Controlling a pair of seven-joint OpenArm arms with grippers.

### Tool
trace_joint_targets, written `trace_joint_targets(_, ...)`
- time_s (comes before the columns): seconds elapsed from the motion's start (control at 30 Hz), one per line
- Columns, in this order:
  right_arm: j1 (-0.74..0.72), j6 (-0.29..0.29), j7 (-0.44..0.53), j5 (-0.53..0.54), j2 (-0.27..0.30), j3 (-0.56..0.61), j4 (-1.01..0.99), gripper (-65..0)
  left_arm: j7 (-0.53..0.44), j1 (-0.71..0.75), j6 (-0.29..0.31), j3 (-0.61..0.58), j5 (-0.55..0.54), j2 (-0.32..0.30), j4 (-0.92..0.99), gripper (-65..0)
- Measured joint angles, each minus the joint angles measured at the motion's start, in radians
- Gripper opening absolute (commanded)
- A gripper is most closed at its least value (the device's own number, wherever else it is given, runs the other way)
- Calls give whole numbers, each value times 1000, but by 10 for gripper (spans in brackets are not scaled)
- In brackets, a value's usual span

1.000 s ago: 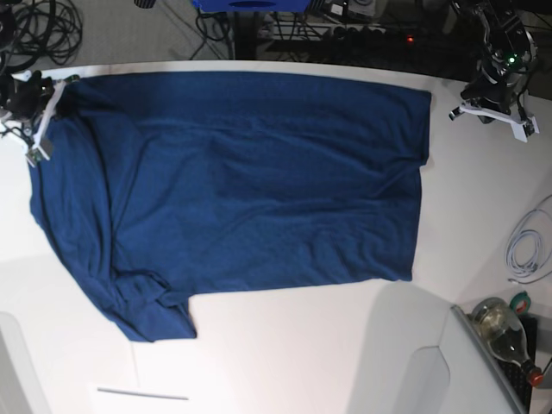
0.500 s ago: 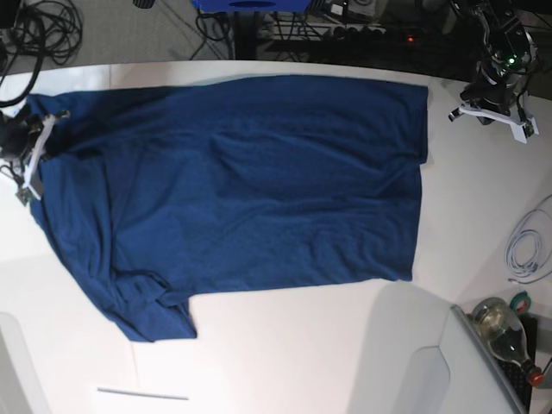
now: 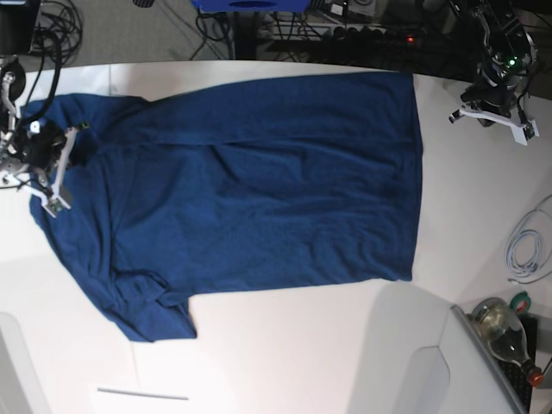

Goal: Layout the t-shirt on the table in an organized manner, then fold the t-shirt properly
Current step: 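Regrasp the shirt edge with the right gripper, then the left gripper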

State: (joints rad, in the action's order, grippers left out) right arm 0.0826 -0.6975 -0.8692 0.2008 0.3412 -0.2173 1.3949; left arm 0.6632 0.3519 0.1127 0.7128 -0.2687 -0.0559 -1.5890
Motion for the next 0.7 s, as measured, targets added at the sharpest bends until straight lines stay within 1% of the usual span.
trace_joint_targets(0.2, -50, 0, 13, 3, 5, 13, -108, -642, 0, 1, 0, 0, 0, -3, 0, -650)
trace_joint_targets(0.43, -51, 0, 30, 0, 4, 14, -122, -632, 0, 2, 0, -3, 0, -2, 0, -650)
trace_joint_targets(0.47, -51, 0, 30, 0, 4, 14, -122, -617, 0, 2, 0, -3, 0, 0, 0, -650)
trace_joint_targets(0.5, -51, 0, 29, 0, 2, 14, -122, -585, 0, 3, 0, -7, 0, 1, 0, -650)
trace_joint_targets(0.53, -50, 0, 29, 1, 2, 14, -121, -537, 0, 6, 0, -11, -1, 1, -1, -650)
trace_joint_targets(0.57, -49, 0, 27, 1, 2, 12, -119, -482, -1, 10, -1, -24, 0, 0, -3, -650)
trace_joint_targets(0.63, -41, 0, 27, 0, 2, 4, -97, -345, -9, 40, -2, -67, 0, 1, -11, -650)
trace_joint_targets(0.67, -29, 0, 29, 4, -2, -14, -71, -281, -9, 63, -3, -95, 0, 4, -26, -650)
trace_joint_targets(0.7, -13, 0, 32, 8, -10, -52, -41, -231, -37, 88, -5, -130, 0, 6, -43, -650)
